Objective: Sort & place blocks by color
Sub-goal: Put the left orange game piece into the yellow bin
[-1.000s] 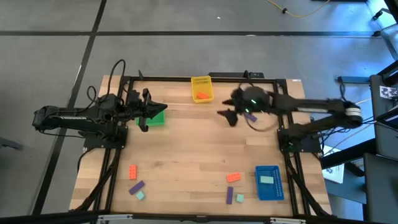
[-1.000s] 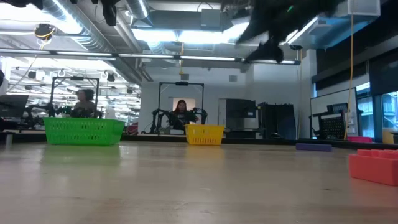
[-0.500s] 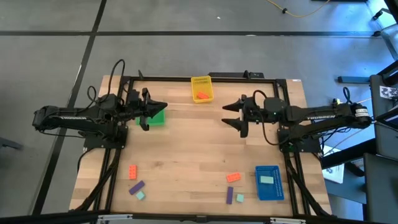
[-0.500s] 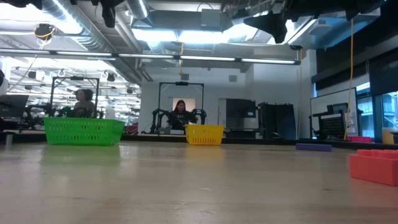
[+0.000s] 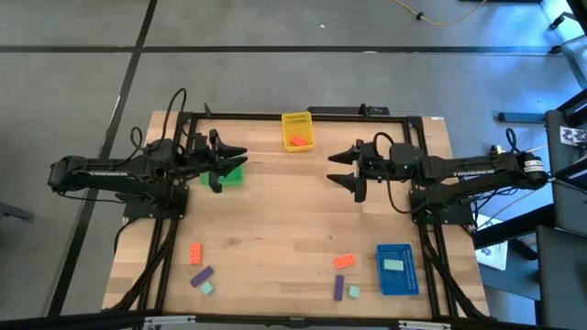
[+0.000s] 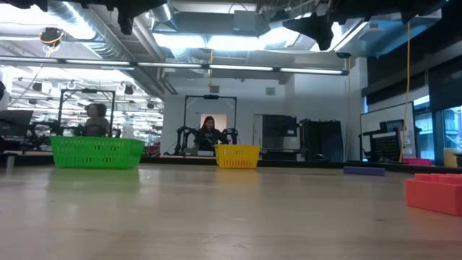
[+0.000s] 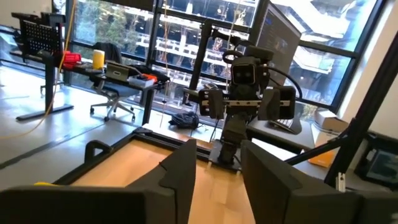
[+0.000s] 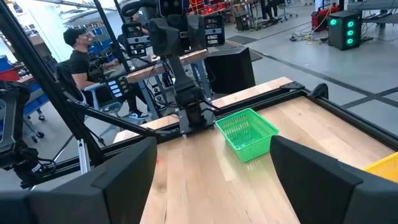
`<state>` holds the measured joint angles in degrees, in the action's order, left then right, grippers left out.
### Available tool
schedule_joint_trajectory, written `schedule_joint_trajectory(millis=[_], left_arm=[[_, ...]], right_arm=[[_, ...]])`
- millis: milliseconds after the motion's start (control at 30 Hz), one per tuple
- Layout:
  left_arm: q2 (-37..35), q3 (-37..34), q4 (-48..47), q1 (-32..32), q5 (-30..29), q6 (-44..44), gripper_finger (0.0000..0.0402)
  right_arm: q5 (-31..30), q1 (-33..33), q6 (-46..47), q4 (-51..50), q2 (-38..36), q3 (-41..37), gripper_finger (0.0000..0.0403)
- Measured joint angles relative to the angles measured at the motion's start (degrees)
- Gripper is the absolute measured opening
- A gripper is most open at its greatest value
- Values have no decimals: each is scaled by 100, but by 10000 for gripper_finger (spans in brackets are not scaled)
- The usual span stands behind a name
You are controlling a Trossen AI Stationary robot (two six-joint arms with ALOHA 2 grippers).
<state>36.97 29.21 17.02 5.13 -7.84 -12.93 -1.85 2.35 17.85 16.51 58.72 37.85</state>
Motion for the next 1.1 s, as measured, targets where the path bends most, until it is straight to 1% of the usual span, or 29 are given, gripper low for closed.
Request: schedule_joint_trajectory(millis=[133,233,333,567,600,633,767,900,967,1100], left_arm=[[0,0,0,0,0,3,120],[0,0,0,0,0,5,122],[0,0,-4,0,0,3,121],[0,0,-105,0,0,3,122],[0,0,-105,0,0,3,122],[0,0,-106,0,0,3,123],[0,0,-115,0,-54,5,123],[29,3,-194,0,-21,-102,127],[65,149,-702,-2,-7,-358,137],[238,976,-2778,-32,0,-737,162]], right_arm=[[-2,0,7,0,0,0,309],[-2,0,-1,0,0,0,279],[-2,0,-4,0,0,0,221],[9,0,-40,-2,0,2,37],[46,2,-53,-2,2,2,19],[71,2,-58,-2,2,2,12],[162,0,-9,-2,2,2,5],[160,2,-4,-1,4,2,4],[159,2,-4,-2,4,2,2],[157,2,-2,-2,4,2,2]])
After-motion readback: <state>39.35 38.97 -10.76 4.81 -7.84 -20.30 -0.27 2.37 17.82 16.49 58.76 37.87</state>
